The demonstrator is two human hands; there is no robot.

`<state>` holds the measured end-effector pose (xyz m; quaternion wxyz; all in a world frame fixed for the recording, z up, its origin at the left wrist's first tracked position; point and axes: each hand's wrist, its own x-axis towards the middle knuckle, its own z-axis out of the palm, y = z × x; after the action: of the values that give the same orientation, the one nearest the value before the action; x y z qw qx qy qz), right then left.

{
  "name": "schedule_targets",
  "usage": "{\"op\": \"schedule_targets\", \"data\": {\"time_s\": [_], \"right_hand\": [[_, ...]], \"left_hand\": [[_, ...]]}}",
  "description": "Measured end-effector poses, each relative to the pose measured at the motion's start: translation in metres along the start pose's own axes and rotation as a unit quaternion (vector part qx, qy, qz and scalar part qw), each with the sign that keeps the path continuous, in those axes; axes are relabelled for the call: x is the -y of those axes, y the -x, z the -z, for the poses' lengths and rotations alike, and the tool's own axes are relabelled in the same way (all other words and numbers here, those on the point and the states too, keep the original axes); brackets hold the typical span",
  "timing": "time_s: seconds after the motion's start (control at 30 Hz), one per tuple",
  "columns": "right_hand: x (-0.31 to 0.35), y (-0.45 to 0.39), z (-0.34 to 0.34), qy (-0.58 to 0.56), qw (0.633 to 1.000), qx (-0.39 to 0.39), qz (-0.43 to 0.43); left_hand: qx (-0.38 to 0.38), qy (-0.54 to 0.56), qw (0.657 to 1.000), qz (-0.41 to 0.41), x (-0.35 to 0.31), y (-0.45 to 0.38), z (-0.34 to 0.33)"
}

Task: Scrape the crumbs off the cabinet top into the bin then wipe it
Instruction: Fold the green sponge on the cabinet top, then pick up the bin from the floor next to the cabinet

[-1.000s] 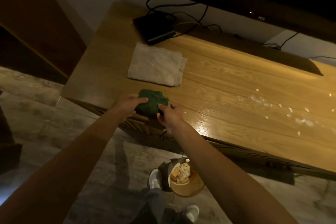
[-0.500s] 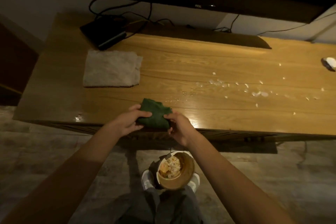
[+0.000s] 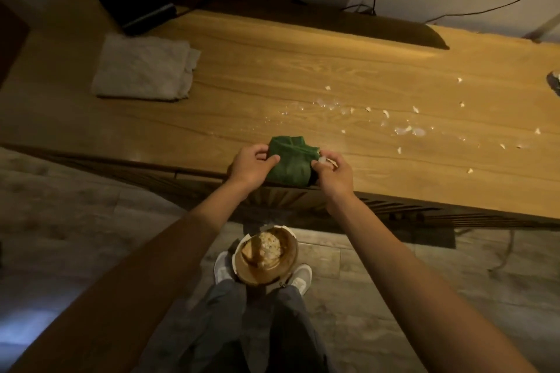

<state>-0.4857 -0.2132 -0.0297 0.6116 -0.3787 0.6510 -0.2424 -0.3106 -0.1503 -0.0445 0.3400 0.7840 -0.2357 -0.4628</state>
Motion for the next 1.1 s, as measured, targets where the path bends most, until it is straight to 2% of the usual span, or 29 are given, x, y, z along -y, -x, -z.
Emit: {"op": "schedule_targets", "data": {"time_s": [0.2,0.33,0.4,0.47,0.63,0.7,0.8,0.87,0.97,1.1], "right_hand": [[-0.018,-0.014,0.008,0.096,0.990,-0.008,0.105],[-0.044,0.006,0.027,0.113,0.974,-0.051,0.188],[-0.066,0.019,0.042,0.121,0.966,-0.074,0.215],[-0.092,0.030,0.055,0.145,0.964,-0.082,0.208],[-0.160,0.042,0.078,0.207,0.971,-0.048,0.105],[-0.189,0.044,0.084,0.233,0.970,-0.025,0.060],[-0.236,0.047,0.089,0.275,0.961,0.001,0.006],[-0.270,0.046,0.091,0.300,0.954,0.019,-0.026],[-0.321,0.037,0.092,0.329,0.941,0.043,-0.062],[-0.380,0.012,0.086,0.368,0.924,0.066,-0.084]], "left_hand": [[-0.161,-0.094,0.978,-0.098,0.013,0.018,-0.015],[-0.226,-0.085,0.952,-0.188,0.040,0.060,-0.016],[-0.250,-0.092,0.942,-0.202,0.064,0.083,-0.017],[-0.259,-0.098,0.944,-0.180,0.095,0.100,-0.016],[-0.235,-0.184,0.945,-0.136,0.185,0.122,-0.011],[-0.195,-0.221,0.952,-0.082,0.221,0.124,-0.012],[-0.121,-0.284,0.950,0.041,0.274,0.127,-0.020],[-0.105,-0.258,0.955,0.098,0.313,0.132,-0.031],[-0.112,-0.186,0.966,0.139,0.376,0.136,-0.051],[-0.077,-0.102,0.964,0.231,0.454,0.117,-0.083]]}}
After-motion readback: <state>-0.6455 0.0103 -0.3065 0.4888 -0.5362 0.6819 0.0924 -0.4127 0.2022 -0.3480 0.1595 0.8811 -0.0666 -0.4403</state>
